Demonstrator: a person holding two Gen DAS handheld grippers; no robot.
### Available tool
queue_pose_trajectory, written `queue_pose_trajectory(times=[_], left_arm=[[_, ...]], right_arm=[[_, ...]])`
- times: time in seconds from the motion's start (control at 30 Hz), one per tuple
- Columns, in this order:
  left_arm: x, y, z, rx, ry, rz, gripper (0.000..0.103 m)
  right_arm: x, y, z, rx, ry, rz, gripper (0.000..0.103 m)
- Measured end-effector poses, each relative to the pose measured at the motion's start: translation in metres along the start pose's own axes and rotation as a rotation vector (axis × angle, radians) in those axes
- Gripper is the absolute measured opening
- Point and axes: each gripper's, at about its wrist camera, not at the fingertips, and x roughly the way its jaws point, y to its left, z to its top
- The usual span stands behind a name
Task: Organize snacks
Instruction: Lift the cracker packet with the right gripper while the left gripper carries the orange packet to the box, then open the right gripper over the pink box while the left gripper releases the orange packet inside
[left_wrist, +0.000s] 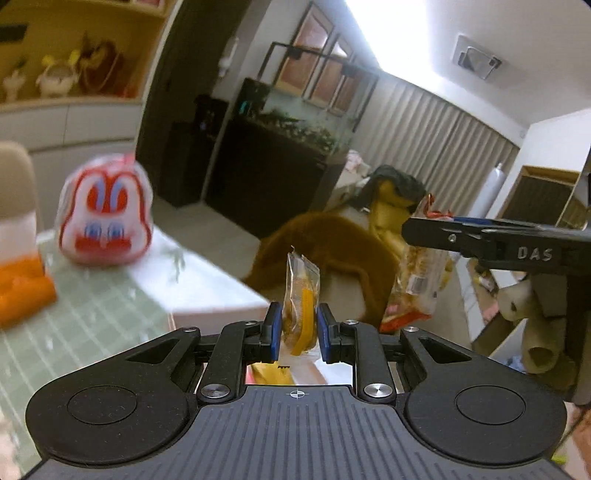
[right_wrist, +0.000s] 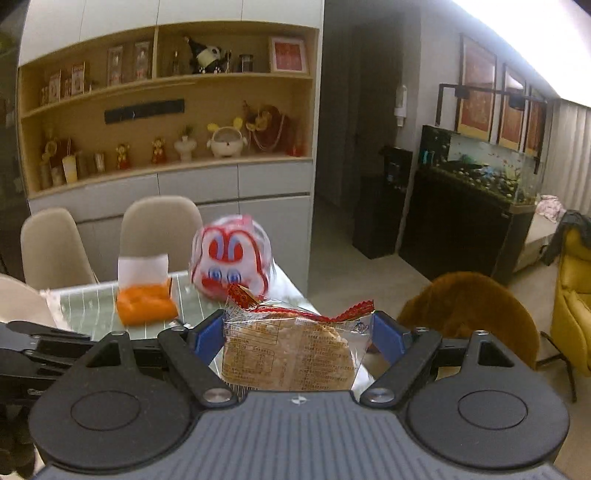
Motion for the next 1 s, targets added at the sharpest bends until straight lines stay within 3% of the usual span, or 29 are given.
queue_pose_trajectory(times=[0.13,0.3,0.33,0.43,0.57,0.67,0.83,0.97,1.0], left_arm=[[0.05,0.012,0.011,-0.045,0.057,-0.011,0.024],[0.123,0.049,-0.014,-0.173,0.164,-0.086,0.025],[0.141,0.06,-0.022,-0.204,0.194,-0.081,0.025],[0.18,0.085,-0.044,-0.207,0.281,0.033,0.026],[0.178,0.107,-0.046,-0.229,0.264,0.011,0.026],[0.163,0.132,-0.043,-0.285,0.231,0.058,0.026],[0.162,0.171,-0.06,-0.374,0.26,0.14,0.026],[0.171,0.173,-0.076,-0.332,0.317,0.164,0.026],[0.172,0.172,-0.078,-0.316,0.328,0.175,0.026]], right_arm=[[0.038,-0.014,0.017,0.012,0.028,-0.016,0.083],[0.104,-0.034,-0.001,0.065,0.135,0.016,0.083],[0.121,-0.037,-0.009,0.073,0.162,0.036,0.084],[0.172,-0.045,-0.035,0.111,0.251,0.087,0.084],[0.236,-0.055,-0.068,0.226,0.37,0.111,0.084],[0.258,-0.052,-0.082,0.24,0.419,0.112,0.084],[0.268,-0.044,-0.093,0.272,0.463,0.197,0.085],[0.265,-0.043,-0.088,0.33,0.439,0.33,0.085],[0.264,-0.041,-0.087,0.32,0.436,0.319,0.085]])
